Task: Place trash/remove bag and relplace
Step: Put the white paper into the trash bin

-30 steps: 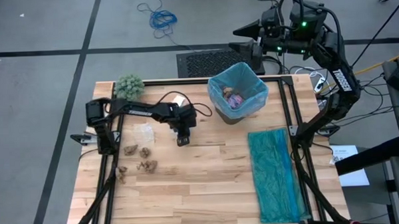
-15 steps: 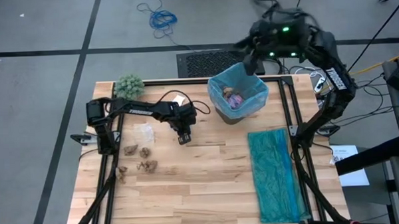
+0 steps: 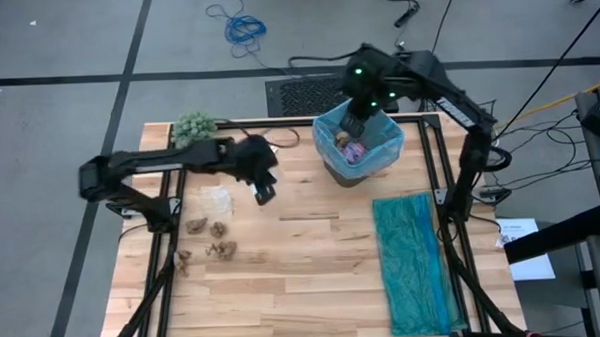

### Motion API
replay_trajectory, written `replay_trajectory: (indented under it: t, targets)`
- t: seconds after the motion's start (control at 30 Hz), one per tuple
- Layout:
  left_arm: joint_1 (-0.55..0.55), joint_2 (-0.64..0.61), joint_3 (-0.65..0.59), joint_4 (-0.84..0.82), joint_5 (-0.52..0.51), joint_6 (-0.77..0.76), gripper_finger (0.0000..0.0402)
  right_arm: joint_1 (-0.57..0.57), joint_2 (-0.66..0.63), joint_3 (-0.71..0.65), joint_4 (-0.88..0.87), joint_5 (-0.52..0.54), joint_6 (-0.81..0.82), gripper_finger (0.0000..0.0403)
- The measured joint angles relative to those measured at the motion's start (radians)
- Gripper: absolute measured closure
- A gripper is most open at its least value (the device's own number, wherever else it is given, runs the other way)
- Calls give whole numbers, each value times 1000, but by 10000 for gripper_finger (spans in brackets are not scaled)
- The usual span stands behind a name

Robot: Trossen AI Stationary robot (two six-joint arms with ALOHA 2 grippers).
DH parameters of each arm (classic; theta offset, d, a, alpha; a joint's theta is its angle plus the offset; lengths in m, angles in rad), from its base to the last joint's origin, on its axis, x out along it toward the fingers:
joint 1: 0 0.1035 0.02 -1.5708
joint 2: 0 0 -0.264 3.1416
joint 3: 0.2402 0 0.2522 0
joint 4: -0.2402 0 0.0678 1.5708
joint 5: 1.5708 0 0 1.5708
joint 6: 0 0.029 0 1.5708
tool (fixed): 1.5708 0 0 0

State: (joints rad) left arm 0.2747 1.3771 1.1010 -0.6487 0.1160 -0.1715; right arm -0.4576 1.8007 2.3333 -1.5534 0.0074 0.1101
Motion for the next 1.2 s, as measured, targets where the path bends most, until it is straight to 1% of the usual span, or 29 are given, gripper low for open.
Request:
replay_trajectory:
  t: [0.17,0.27,0.33,0.4,0.5,0.63,0.73,0.9,1.03,1.2]
  targets:
    - [21,-116,97,21,-7,-32,401,2,25,0,6,-6,1,403]
    - [38,-126,185,85,-10,-34,401,1,25,0,6,-8,2,403]
    - [49,-107,246,157,-10,-34,401,1,18,0,4,-8,10,403]
    - [59,-70,312,246,7,-34,401,1,2,0,-1,-8,19,403]
    - [75,16,411,293,40,-34,401,-1,-28,0,-10,-9,39,403]
    - [93,147,535,307,81,-33,401,-2,-73,0,-17,-12,71,403]
    - [94,241,620,342,131,-33,401,-2,-113,0,-17,-28,110,403]
    - [91,366,757,355,171,-32,401,0,-175,0,-18,-38,174,403]
    - [96,431,820,357,172,-26,401,1,-223,0,-18,-36,216,403]
    - [98,503,837,354,198,-33,402,1,-247,1,-18,-31,219,403]
